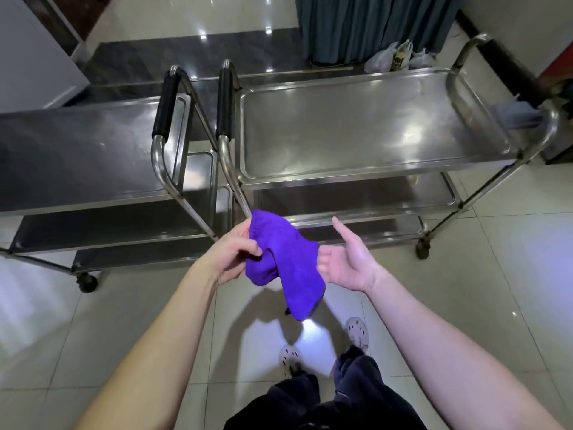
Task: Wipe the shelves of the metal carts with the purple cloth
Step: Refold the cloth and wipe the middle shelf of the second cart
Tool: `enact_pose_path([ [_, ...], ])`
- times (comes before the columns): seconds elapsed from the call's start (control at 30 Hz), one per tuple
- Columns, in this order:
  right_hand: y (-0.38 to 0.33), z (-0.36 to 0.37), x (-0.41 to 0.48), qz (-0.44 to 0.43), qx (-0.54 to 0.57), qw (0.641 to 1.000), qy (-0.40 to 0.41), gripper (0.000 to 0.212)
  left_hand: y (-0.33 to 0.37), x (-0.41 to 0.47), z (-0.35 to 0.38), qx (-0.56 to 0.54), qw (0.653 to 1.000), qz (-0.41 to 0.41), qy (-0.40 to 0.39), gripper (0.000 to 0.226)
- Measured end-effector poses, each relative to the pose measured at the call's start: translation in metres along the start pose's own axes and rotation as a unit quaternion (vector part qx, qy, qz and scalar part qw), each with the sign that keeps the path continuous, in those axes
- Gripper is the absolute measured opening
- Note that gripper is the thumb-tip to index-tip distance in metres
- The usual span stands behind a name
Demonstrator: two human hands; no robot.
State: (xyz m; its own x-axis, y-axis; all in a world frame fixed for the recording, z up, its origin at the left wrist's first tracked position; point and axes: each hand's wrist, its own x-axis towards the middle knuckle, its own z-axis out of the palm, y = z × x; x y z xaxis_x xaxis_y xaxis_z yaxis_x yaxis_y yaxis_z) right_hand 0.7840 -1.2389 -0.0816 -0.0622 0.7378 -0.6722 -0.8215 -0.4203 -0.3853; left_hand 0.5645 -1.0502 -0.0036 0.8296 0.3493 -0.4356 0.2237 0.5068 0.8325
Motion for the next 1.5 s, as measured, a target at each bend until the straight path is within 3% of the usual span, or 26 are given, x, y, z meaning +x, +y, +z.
enact_pose_path([
  [0.03,0.002,-0.001,0.006,-0.051,0.061,0.997,0.016,0.107,0.000,-0.002,-0.006,-0.009,1.000,0.002,0.007,0.060],
  [0.1,0.003,0.009,0.017,-0.114,0.111,0.987,0.032,0.107,0.001,-0.006,-0.012,-0.004,1.000,0.008,0.027,0.056],
  [0.13,0.005,0.019,0.023,-0.095,0.082,0.992,0.026,0.115,0.001,-0.007,-0.012,-0.007,0.999,0.014,0.031,0.056],
  [0.23,0.018,0.052,0.034,0.025,0.006,0.995,-0.099,0.143,0.006,-0.009,-0.012,-0.035,0.999,0.033,0.016,0.057],
  [0.33,0.019,0.074,0.040,0.040,0.076,0.984,-0.158,0.139,0.018,-0.020,-0.020,-0.059,0.997,0.052,-0.003,0.058],
  [0.43,0.025,0.092,0.052,0.036,0.078,0.982,-0.166,0.144,0.030,-0.036,-0.037,-0.108,0.992,0.070,-0.014,0.058],
  [0.53,0.030,0.106,0.059,0.002,0.114,0.976,-0.184,0.116,0.039,-0.044,-0.053,-0.141,0.987,0.071,0.012,0.053],
  [0.63,0.016,0.106,0.057,-0.072,0.066,0.989,-0.112,0.055,0.037,-0.050,-0.070,-0.040,0.997,0.039,0.061,0.053],
  [0.7,0.004,0.095,0.050,-0.098,0.039,0.992,-0.068,0.039,0.026,-0.052,-0.074,0.034,0.997,0.020,0.070,0.068],
  [0.77,-0.001,0.079,0.043,-0.108,0.047,0.992,-0.040,0.045,0.015,-0.048,-0.069,0.029,0.997,0.025,0.063,0.082],
  [0.9,0.003,0.055,0.036,-0.091,0.024,0.995,0.043,0.052,0.001,-0.024,-0.054,0.048,0.994,0.023,0.091,0.077],
  [1.03,-0.006,0.034,0.034,-0.186,0.043,0.967,0.169,0.075,-0.022,-0.001,-0.046,0.111,0.979,-0.018,0.168,0.070],
  [1.13,-0.010,0.035,0.028,-0.163,-0.080,0.961,0.209,0.042,-0.041,0.017,-0.035,0.002,0.980,0.021,0.196,0.032],
  [1.17,-0.011,0.030,0.026,-0.165,-0.110,0.955,0.223,0.042,-0.044,0.023,-0.031,-0.016,0.975,0.026,0.220,0.021],
  [1.27,-0.023,0.013,0.016,-0.215,-0.090,0.951,0.201,0.065,-0.055,0.039,-0.023,0.012,0.950,0.049,0.309,0.015],
  [1.37,-0.029,-0.004,0.008,-0.210,-0.115,0.949,0.203,0.084,-0.058,0.048,-0.010,0.056,0.947,0.071,0.309,0.005],
  [1.43,-0.033,-0.014,0.004,-0.216,-0.103,0.954,0.182,0.087,-0.054,0.052,0.000,0.059,0.950,0.080,0.297,0.018],
  [1.5,-0.041,-0.016,0.001,-0.213,-0.072,0.963,0.147,0.072,-0.048,0.055,0.003,0.033,0.952,0.078,0.296,0.043],
])
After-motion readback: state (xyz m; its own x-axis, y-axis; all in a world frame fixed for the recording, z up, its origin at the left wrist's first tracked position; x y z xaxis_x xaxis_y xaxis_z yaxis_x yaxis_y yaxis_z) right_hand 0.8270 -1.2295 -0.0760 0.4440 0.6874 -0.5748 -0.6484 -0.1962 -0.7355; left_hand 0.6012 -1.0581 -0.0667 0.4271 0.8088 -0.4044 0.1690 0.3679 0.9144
